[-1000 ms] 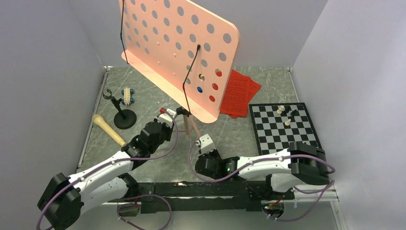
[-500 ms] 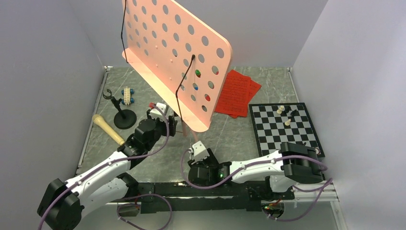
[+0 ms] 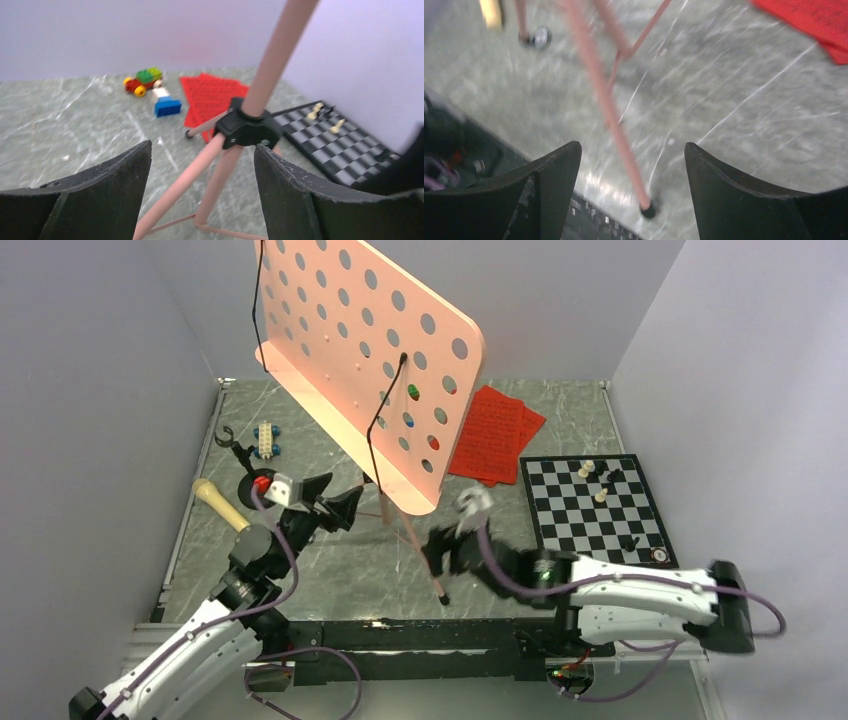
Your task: Pack up the instrument practice props
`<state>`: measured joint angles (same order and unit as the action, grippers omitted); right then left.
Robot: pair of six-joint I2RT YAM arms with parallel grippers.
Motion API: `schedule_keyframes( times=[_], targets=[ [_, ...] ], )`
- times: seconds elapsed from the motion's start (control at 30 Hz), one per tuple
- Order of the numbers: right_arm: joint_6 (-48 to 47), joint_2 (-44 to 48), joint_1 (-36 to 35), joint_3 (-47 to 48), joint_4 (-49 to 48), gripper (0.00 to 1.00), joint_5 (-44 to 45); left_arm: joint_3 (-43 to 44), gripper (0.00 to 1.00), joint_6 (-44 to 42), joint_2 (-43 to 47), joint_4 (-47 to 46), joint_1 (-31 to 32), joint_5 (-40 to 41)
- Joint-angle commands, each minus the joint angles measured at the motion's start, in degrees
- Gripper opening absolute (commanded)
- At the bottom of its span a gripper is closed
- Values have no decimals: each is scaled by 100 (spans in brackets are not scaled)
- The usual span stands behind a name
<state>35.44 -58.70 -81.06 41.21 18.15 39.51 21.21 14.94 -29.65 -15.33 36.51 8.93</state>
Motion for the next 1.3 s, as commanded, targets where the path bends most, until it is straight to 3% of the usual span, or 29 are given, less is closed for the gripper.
schedule_keyframes(
  times=[0.0,0.17,0.43,0.87,1.27],
  targets=[
    [-274,972,1886,-157,-626,80,-2008,-512,79,309,333,-1663,-11,-686],
    [-111,495,3453,418,-1320,79,-3943,91,78,238,-401,-1860,-21,-1053],
    [522,-649,4515,816,-2739,75,-5603,940,78,53,-1211,-2335,-14,-1227],
    [1118,-2065,4713,1211,-4272,62,-7522,1845,73,-560,-2320,-2122,-18,-1104],
    [1279,-2777,4637,1484,-4882,35,-8010,1951,31,-724,-2480,-2083,-20,-1268]
  ],
)
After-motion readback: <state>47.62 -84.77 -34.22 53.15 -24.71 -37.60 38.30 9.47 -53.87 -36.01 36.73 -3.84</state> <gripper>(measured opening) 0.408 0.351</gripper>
